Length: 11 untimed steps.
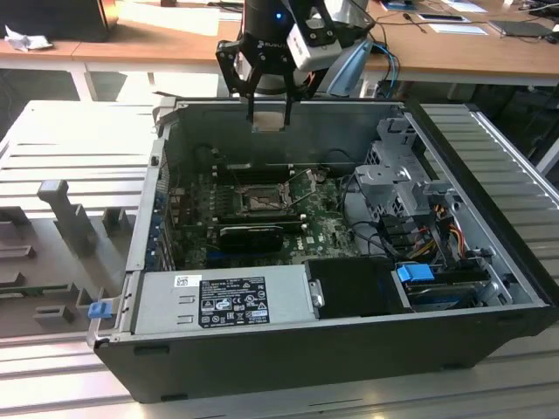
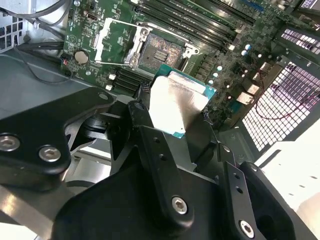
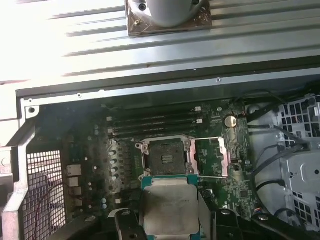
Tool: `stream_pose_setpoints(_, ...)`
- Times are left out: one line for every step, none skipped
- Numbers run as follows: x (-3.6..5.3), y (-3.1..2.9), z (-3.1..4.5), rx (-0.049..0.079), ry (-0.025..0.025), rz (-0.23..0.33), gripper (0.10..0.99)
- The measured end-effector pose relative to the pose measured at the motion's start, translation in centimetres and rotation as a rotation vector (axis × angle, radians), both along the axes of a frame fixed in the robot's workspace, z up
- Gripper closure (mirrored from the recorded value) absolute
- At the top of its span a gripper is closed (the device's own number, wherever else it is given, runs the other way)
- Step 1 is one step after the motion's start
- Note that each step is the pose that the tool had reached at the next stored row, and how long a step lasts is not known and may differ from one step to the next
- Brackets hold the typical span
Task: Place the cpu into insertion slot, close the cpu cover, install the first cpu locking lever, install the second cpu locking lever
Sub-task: 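Place the cpu into insertion slot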
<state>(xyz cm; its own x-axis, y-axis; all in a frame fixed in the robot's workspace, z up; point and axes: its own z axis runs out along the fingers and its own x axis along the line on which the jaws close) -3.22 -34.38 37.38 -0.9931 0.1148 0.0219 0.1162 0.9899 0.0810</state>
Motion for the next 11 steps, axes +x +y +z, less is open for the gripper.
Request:
stream_pose_setpoints(0.00,0.00,-0.01,0.000,0.0000,-0.005,0.557)
stream_pose_setpoints(0.00,0.00,-0.03,0.000,-0.0001,-0.028,0.557)
stream_pose_setpoints(0.00,0.00,-0.04,0.000,0.0000,-0.040,0.557)
stream_pose_setpoints(0.00,0.00,-0.06,0.000,0.0000,-0.052,0.557)
stream_pose_setpoints(0.00,0.00,-0.08,0.000,0.0000,-0.070,0.557)
stream_pose_setpoints(0.00,0.00,-0.10,0.000,0.0000,-0.084,0.557)
stream_pose_setpoints(0.00,0.00,-0.12,0.000,0.0000,-0.099,0.557)
stream_pose_setpoints(0.00,0.00,-0.13,0.000,0.0000,-0.113,0.557)
stream_pose_setpoints(0.00,0.00,-0.15,0.000,0.0000,-0.129,0.557)
stream_pose_setpoints(0.00,0.00,-0.17,0.000,0.0000,-0.142,0.557)
stream_pose_setpoints(0.00,0.00,-0.20,0.000,0.0000,-0.161,0.557)
